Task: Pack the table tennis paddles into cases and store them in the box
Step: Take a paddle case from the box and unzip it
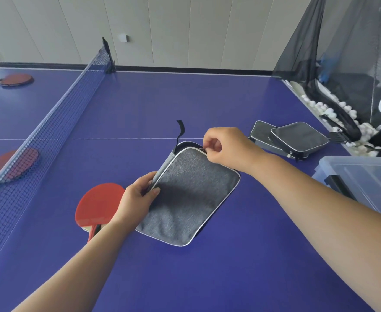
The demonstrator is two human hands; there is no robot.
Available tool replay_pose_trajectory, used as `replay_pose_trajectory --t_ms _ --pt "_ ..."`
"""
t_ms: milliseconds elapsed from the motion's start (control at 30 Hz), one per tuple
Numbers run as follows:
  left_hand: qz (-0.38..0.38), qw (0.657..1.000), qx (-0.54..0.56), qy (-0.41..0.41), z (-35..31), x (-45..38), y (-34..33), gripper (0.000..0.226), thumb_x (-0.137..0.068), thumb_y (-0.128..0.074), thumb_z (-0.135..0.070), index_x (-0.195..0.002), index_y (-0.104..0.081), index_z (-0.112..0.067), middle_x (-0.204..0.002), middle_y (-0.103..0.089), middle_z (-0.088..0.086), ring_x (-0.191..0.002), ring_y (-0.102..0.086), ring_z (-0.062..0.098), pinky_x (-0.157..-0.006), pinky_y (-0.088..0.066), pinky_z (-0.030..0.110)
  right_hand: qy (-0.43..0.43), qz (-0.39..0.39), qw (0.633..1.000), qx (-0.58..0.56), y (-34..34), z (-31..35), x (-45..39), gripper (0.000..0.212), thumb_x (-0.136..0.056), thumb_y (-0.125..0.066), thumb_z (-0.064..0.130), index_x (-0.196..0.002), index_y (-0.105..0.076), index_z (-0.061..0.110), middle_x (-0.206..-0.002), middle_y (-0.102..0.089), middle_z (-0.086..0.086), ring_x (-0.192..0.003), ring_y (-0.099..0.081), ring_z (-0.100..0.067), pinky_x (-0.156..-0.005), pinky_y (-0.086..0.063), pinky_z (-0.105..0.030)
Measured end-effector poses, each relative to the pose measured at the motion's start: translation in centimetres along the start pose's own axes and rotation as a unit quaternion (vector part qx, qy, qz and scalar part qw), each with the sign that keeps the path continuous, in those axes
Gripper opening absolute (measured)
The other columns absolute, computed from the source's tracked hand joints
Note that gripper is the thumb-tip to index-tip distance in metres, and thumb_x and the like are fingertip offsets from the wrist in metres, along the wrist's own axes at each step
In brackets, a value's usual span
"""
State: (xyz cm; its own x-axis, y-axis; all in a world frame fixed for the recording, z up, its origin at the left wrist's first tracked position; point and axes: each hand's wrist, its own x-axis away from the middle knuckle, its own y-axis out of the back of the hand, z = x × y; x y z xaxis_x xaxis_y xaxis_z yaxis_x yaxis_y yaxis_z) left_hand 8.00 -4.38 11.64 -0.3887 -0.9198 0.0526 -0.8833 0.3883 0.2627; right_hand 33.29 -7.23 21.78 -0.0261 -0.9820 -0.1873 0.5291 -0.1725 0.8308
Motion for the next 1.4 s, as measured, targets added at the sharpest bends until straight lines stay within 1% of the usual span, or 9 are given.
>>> replay_pose_trajectory --t_ms 200,367,467,700,833,967,1200,1333,1400 --pt "-0.017 1.0 0.009 -0.024 -1.5 0.2 -0.7 0.057 -0.095 -0.057 -0.003 -0.129 -0.055 -0.05 -0.114 -0.07 -0.019 -0.106 -0.061 -0.006 -0.089 -0.045 0.011 0.063 -0.08 0.995 0.02 0.3 -2.1 0.0 0.011 -0.081 -0.068 0.005 -0.085 -0.071 0.015 -0.083 -0.061 0.0 -0.066 -0.057 -0.011 -0.065 -0.048 -0.019" --pt "-0.026 0.998 0.063 -0.016 -2.1 0.0 -1.1 0.055 -0.095 -0.056 0.0 -0.123 -0.061 -0.048 -0.118 -0.069 -0.019 -0.112 -0.061 -0.002 -0.094 -0.047 0.015 0.099 -0.131 0.984 0.066 0.3 -3.5 0.0 0.008 -0.08 -0.068 0.003 -0.081 -0.073 0.01 -0.079 -0.063 -0.001 -0.061 -0.058 -0.018 -0.061 -0.052 -0.033" --pt "-0.031 0.991 0.129 0.011 -2.0 -0.1 -0.8 0.051 -0.097 -0.053 0.001 -0.125 -0.063 -0.039 -0.116 -0.071 -0.01 -0.11 -0.065 0.007 -0.09 -0.051 0.02 0.067 -0.142 0.986 0.054 0.5 -4.7 0.0 0.008 -0.081 -0.068 0.003 -0.081 -0.074 0.009 -0.08 -0.063 -0.001 -0.063 -0.057 -0.018 -0.062 -0.053 -0.036" --pt "-0.073 0.96 0.251 0.098 -0.8 -1.3 0.1 0.044 -0.097 -0.055 -0.004 -0.126 -0.065 -0.036 -0.116 -0.072 0.006 -0.111 -0.066 0.025 -0.098 -0.05 0.045 -0.018 -0.149 0.989 0.003 0.3 -7.1 1.4 0.01 -0.084 -0.066 0.004 -0.077 -0.069 0.011 -0.075 -0.064 0.0 -0.067 -0.058 -0.013 -0.062 -0.044 -0.019" --pt "-0.072 0.951 0.278 0.117 -0.7 -1.8 -0.2 0.044 -0.098 -0.053 -0.005 -0.127 -0.064 -0.037 -0.118 -0.071 0.005 -0.113 -0.065 0.027 -0.096 -0.051 0.043 -0.069 -0.164 0.982 -0.069 -1.6 -7.3 2.6 0.01 -0.084 -0.067 0.004 -0.079 -0.07 0.012 -0.075 -0.063 0.007 -0.066 -0.056 0.001 -0.062 -0.043 -0.01" --pt "-0.097 0.938 0.302 0.14 -0.5 -2.3 -0.7 0.045 -0.098 -0.053 -0.008 -0.13 -0.061 -0.039 -0.119 -0.071 -0.002 -0.11 -0.067 0.022 -0.09 -0.054 0.041 -0.082 -0.173 0.977 -0.092 -3.4 -6.9 3.9 0.009 -0.085 -0.067 0.005 -0.08 -0.071 0.012 -0.076 -0.066 0.004 -0.068 -0.058 -0.004 -0.063 -0.044 -0.009" --pt "-0.177 0.908 0.341 0.168 -0.1 -3.2 -1.6 0.049 -0.101 -0.044 -0.004 -0.132 -0.058 -0.04 -0.123 -0.068 -0.005 -0.114 -0.064 0.018 -0.102 -0.048 0.043 -0.105 -0.146 0.978 -0.107 -5.4 -7.0 6.5 0.011 -0.085 -0.067 0.005 -0.078 -0.069 0.013 -0.076 -0.066 0.005 -0.067 -0.059 -0.004 -0.061 -0.046 -0.011" --pt "-0.205 0.894 0.357 0.178 0.3 -3.7 -1.9 0.053 -0.101 -0.041 -0.003 -0.133 -0.055 -0.042 -0.125 -0.064 -0.005 -0.101 -0.065 0.015 -0.098 -0.05 0.043 -0.141 -0.147 0.969 -0.137 -5.8 -7.2 7.6 0.011 -0.086 -0.066 0.006 -0.078 -0.068 0.013 -0.071 -0.064 0.006 -0.066 -0.055 0.0 -0.058 -0.043 -0.009" --pt "-0.227 0.888 0.357 0.182 0.6 -4.1 -2.3 0.054 -0.1 -0.041 -0.003 -0.133 -0.054 -0.044 -0.114 -0.066 -0.007 -0.094 -0.064 0.014 -0.097 -0.05 0.042 -0.155 -0.147 0.965 -0.149 -6.1 -7.1 8.1 0.012 -0.086 -0.066 0.005 -0.077 -0.066 0.013 -0.069 -0.062 0.007 -0.064 -0.054 0.002 -0.057 -0.042 -0.009"
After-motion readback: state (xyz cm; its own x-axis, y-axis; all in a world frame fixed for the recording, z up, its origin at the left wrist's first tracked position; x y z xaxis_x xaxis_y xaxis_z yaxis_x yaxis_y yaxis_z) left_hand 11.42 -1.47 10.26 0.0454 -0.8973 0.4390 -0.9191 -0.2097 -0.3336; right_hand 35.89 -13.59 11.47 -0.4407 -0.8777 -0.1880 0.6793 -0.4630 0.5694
